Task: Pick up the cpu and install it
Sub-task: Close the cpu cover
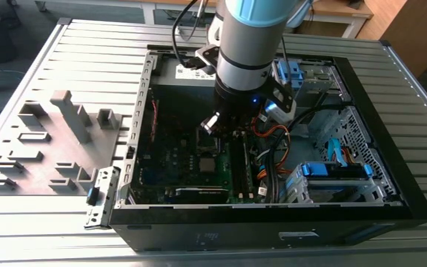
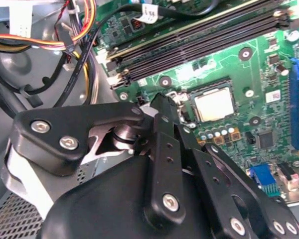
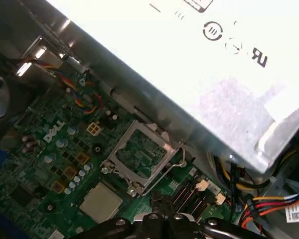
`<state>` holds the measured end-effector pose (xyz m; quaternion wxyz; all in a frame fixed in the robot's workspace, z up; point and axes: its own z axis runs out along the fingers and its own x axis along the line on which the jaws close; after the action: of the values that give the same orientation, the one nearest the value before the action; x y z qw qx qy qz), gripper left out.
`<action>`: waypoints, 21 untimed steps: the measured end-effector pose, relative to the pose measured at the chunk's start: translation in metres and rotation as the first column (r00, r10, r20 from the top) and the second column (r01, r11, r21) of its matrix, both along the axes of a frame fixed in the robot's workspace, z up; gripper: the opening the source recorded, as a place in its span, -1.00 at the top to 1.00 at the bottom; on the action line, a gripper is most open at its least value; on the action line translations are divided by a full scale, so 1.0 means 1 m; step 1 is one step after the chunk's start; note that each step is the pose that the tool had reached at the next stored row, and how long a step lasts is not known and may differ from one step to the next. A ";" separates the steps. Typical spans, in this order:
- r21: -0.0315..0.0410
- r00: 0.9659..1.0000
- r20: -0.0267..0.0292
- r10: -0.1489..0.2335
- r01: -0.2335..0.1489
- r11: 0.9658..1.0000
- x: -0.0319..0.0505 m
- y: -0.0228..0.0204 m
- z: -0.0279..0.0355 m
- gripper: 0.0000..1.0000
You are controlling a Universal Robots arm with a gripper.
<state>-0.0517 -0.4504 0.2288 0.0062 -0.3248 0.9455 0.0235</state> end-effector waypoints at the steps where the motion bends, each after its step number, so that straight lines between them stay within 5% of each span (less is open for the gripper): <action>1: 0.000 1.000 0.000 0.000 0.000 1.000 0.0000 0.0013 -0.0007 0.79; 9: 0.000 1.000 0.000 0.002 -0.002 1.000 0.0000 0.0123 -0.0061 0.79; 21: 0.000 1.000 0.000 0.002 -0.002 1.000 0.0005 0.0226 -0.0142 0.79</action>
<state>-0.0512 -0.4278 0.2146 0.0062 -0.3259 0.9451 0.0235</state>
